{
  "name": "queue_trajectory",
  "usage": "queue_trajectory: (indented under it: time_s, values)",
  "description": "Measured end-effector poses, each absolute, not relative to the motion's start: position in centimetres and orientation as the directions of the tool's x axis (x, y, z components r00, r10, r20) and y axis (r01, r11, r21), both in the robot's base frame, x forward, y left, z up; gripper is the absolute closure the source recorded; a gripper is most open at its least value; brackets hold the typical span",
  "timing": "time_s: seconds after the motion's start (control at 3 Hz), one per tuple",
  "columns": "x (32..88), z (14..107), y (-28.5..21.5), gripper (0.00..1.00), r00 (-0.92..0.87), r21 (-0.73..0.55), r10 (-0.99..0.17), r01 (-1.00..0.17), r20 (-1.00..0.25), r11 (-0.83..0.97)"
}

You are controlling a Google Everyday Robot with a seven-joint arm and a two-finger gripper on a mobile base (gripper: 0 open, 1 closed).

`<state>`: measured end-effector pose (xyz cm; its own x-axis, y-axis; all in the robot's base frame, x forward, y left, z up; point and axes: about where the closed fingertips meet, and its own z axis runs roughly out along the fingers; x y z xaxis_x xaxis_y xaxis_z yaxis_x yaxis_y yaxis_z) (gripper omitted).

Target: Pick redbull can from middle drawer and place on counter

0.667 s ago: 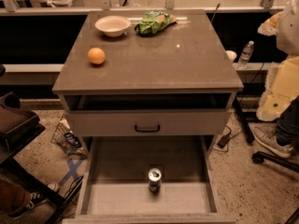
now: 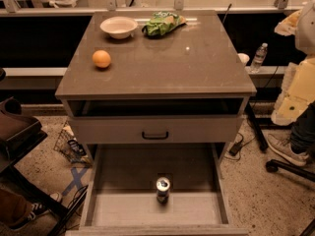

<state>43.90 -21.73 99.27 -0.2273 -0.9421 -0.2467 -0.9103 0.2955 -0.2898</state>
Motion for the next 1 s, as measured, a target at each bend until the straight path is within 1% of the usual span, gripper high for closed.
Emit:
queue_trajectory:
  time_s: [0.33, 0.67, 1.0]
  values:
    - [43.8, 96.9, -22.6, 0.00, -0.228, -0.264, -0.910, -0.907, -0.346, 0.328]
    - [43.3, 91.6, -23.1, 0.00, -0.189, -0.251, -0.820, -0.894, -0.540, 0.371]
    - [43.5, 87.1, -23.2, 0.00, -0.152, -0.255, -0.720, -0.869, -0.677, 0.424]
